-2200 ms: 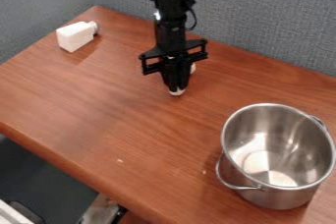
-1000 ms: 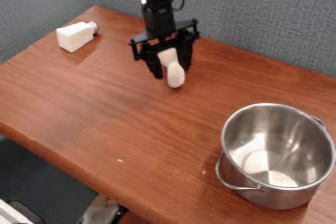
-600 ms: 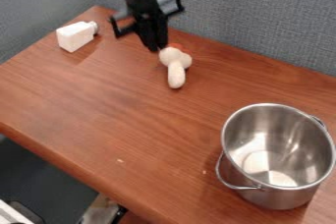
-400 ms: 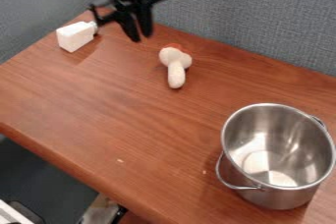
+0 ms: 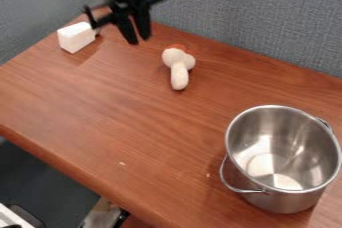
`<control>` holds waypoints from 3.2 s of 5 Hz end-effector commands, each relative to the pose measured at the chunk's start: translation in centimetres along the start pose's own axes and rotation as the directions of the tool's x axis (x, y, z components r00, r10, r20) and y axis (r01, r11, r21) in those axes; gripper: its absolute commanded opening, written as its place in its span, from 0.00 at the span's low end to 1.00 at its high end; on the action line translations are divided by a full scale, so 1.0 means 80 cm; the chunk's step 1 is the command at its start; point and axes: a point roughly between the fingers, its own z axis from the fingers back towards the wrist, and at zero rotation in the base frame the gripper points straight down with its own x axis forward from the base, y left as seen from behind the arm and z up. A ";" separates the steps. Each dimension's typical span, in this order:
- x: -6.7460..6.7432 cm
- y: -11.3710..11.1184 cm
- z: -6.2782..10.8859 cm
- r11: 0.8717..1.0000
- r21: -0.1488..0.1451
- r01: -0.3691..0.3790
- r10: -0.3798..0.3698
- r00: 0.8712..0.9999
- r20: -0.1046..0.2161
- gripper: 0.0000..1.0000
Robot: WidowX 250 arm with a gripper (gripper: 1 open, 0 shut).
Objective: Put the mushroom in the metal pot
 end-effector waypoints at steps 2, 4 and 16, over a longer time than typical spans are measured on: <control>-0.019 -0.034 0.001 0.999 -0.029 0.017 -0.015 0.997 0.078 1.00; -0.026 -0.103 -0.044 0.992 0.003 0.130 -0.129 0.985 0.112 1.00; 0.042 -0.104 -0.112 0.788 0.272 0.552 -0.587 0.808 0.060 1.00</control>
